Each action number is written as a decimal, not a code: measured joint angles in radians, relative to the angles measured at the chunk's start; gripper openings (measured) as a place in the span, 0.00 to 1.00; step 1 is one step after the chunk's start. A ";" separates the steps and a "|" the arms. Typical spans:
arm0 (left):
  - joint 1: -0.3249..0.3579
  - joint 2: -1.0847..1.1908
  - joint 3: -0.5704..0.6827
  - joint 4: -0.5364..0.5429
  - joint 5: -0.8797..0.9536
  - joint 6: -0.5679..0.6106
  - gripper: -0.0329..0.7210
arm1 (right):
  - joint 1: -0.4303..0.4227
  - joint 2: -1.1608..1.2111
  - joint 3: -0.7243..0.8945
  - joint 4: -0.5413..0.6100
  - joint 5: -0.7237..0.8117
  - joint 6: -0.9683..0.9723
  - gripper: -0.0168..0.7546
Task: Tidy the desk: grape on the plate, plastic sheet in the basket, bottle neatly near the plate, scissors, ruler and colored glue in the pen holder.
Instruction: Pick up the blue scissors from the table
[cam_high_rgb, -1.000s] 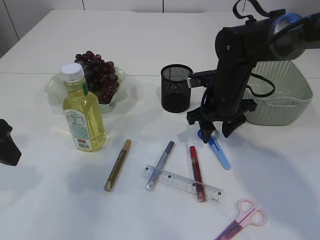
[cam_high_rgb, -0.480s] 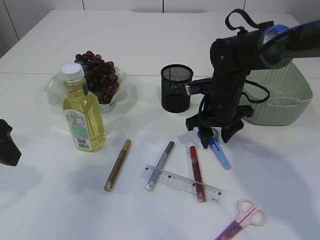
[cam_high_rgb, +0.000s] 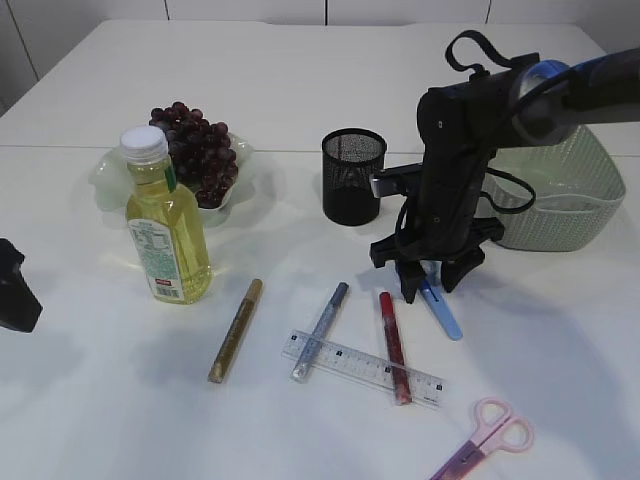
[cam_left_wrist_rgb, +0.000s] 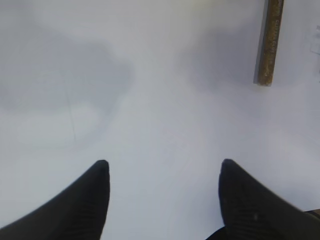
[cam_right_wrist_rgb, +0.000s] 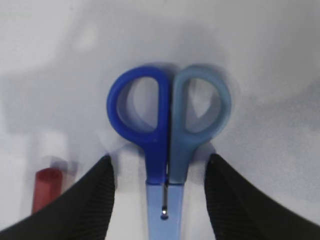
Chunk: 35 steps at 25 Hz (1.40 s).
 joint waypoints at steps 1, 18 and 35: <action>0.000 0.000 0.000 0.000 0.000 0.000 0.70 | 0.000 0.000 0.000 0.000 0.000 0.000 0.61; 0.000 0.000 0.000 0.000 0.000 0.000 0.69 | 0.000 0.002 -0.002 0.000 0.000 0.004 0.26; 0.000 0.000 0.000 0.000 0.000 0.000 0.69 | -0.021 -0.053 -0.062 0.091 0.070 -0.080 0.26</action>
